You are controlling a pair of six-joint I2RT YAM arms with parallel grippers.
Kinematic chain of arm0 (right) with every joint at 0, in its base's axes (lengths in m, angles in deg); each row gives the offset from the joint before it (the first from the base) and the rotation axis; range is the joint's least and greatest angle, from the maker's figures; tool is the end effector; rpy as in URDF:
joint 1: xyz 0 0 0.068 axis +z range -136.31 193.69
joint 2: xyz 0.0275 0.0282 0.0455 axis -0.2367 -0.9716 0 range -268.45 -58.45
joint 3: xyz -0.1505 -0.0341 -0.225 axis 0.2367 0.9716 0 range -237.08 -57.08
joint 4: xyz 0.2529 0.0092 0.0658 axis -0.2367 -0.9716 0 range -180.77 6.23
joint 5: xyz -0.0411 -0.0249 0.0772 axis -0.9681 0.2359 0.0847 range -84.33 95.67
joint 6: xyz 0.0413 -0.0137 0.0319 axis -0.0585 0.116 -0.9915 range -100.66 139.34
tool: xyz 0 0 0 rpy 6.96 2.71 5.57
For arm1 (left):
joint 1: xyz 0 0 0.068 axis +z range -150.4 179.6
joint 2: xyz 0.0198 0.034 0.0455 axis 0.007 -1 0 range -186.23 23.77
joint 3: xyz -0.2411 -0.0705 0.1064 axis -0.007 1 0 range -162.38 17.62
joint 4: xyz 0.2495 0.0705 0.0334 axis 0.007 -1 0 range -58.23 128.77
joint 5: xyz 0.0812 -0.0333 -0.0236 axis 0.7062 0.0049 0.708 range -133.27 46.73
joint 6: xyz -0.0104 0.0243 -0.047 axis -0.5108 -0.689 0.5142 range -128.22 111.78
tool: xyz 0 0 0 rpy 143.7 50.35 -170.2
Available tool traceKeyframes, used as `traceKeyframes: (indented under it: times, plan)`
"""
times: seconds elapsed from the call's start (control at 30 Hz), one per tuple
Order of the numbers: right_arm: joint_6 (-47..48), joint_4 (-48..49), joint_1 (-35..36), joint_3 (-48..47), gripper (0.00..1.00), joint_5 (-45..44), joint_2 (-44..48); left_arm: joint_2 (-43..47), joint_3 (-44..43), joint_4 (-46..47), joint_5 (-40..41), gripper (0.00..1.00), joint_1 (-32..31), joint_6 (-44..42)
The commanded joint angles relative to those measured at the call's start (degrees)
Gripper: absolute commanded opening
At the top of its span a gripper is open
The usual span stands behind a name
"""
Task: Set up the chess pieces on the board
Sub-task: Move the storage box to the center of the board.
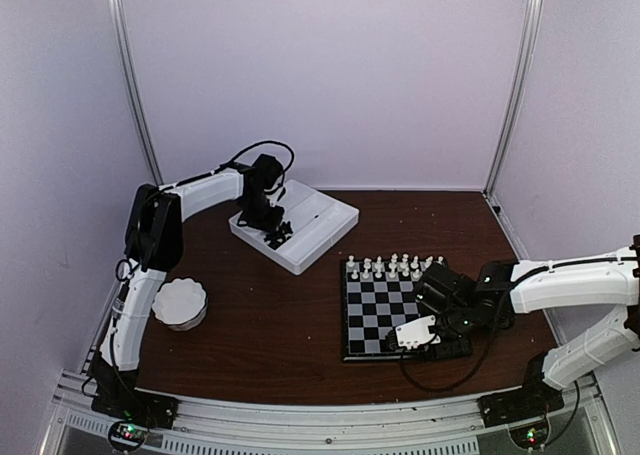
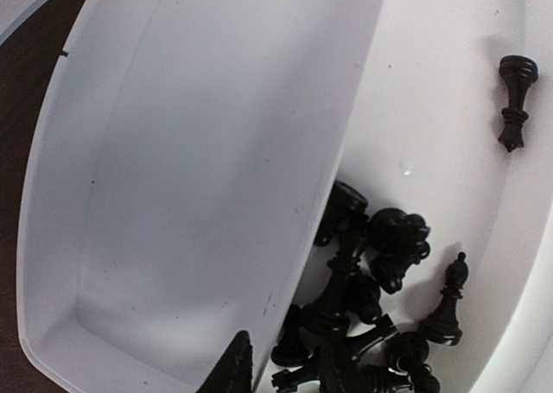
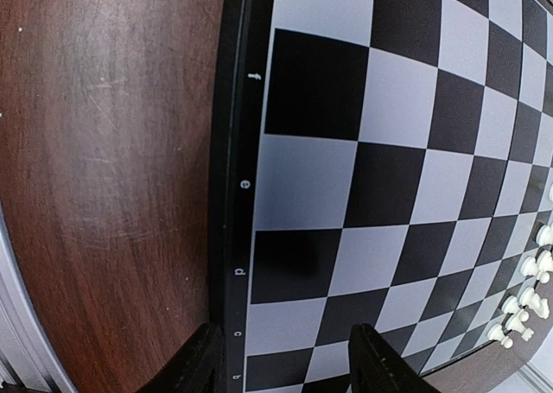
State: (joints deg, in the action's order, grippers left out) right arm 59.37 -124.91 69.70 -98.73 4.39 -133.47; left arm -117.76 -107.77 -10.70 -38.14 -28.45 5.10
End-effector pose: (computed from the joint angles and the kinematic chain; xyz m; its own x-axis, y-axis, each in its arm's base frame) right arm 0.1229 0.1809 0.1782 0.1185 -0.9745 -0.1906 -0.9787 -0.0822 -0.1884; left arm 0.4638 -0.2436 0.1676 -0.8827 0.2102 -0.4204 0.2388 0.9709 -0.0159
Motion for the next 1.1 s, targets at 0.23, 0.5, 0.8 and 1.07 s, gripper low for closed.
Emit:
traceKeyframes:
  times: [0.23, 0.5, 0.8, 1.07]
  plan:
    - [-1.10, 1.23, 0.33, 0.60, 0.52, -0.84, -0.21, 0.45, 0.61, -0.59, 0.77, 0.07, 0.54, -0.62]
    - [-1.12, 1.78, 0.33, 0.71, 0.52, -1.06, -0.25, 8.79, 11.82, 1.47, 0.64, 0.00, 0.54, 3.35]
    - [-1.24, 2.42, 0.33, 1.10, 0.52, -1.56, 0.40, 23.58, 36.04, 10.23, -1.39, 0.00, -3.25, 16.00]
    - [-1.28, 2.76, 0.33, 1.22, 0.52, -1.28, 1.03, 30.55, 45.90, 11.29, 0.11, 0.00, -9.75, 27.45]
